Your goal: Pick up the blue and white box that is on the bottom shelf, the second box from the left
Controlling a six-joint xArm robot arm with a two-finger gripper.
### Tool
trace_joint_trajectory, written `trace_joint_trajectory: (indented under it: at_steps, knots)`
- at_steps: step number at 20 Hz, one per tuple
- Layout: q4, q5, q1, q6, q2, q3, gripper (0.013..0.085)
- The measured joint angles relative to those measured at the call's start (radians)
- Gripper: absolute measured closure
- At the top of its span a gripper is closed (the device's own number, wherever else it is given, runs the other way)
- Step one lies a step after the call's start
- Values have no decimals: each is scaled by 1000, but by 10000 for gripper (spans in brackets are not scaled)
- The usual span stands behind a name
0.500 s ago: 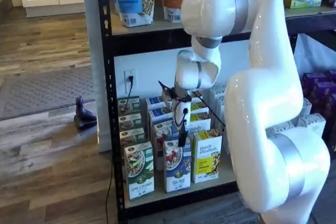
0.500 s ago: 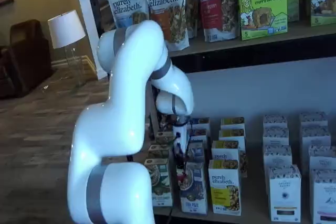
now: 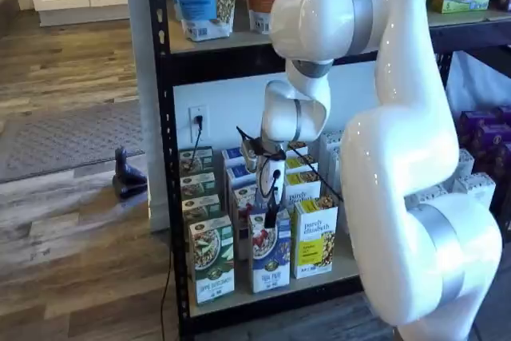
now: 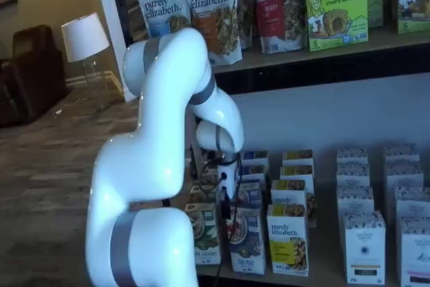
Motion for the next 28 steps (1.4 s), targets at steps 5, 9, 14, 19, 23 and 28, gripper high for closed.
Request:
trace_joint_trajectory:
  at_steps: [5,9,14,19,23,28]
  knots:
    - [33,-52,6,-25,15,0,130]
    - [38,-54,4,-31,34,-20,130]
    - [38,-46,-2,-36,61,-55,130]
    - [22,-27,-9,-27,90,-100,130]
    - [-1,-17,-15,-12,121,-140,130]
    - [-16,-17,-21,-6,160,-178,130]
